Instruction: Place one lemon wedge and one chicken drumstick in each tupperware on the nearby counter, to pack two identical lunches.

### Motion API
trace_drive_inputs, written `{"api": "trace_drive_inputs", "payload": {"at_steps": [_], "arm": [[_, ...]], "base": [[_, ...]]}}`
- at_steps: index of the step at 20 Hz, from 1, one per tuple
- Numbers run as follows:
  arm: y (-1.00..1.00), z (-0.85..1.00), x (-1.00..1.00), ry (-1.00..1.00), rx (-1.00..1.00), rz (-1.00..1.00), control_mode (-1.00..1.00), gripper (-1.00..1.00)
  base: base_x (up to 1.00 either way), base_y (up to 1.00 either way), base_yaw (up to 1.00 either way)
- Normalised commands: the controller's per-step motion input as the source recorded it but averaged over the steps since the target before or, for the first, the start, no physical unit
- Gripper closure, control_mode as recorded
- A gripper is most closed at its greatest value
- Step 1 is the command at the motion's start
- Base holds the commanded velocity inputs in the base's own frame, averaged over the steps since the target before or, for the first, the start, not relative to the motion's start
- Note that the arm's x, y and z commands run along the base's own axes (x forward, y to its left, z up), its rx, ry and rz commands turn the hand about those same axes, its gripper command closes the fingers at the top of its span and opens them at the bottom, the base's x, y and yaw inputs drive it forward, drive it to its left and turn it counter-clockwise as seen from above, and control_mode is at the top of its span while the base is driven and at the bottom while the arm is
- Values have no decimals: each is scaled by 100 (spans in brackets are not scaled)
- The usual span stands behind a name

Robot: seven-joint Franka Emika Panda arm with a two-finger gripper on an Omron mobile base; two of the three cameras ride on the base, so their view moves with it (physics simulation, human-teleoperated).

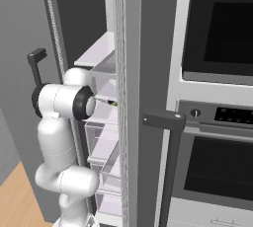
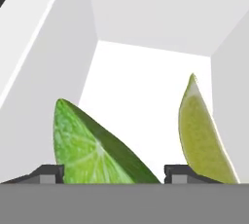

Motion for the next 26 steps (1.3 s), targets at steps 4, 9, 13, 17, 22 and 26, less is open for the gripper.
{"api": "trace_drive_inputs", "payload": {"at_steps": [4,9,13,17,22,26], "arm": [[-3,-72,-100,0,-2,0,-100,100],[-9,21,-100,-27,0,-7,-100,100],[0,100,-100,-18,0,-25,-100,100],[0,100,-100,2,0,-21,-100,100],[4,100,-100,14,0,-3,-100,100],[4,100,-100,4,0,0,-100,100]], "base": [[0,0,0],[0,0,0],[0,0,0],[0,0,0],[0,0,0],[0,0,0]]}}
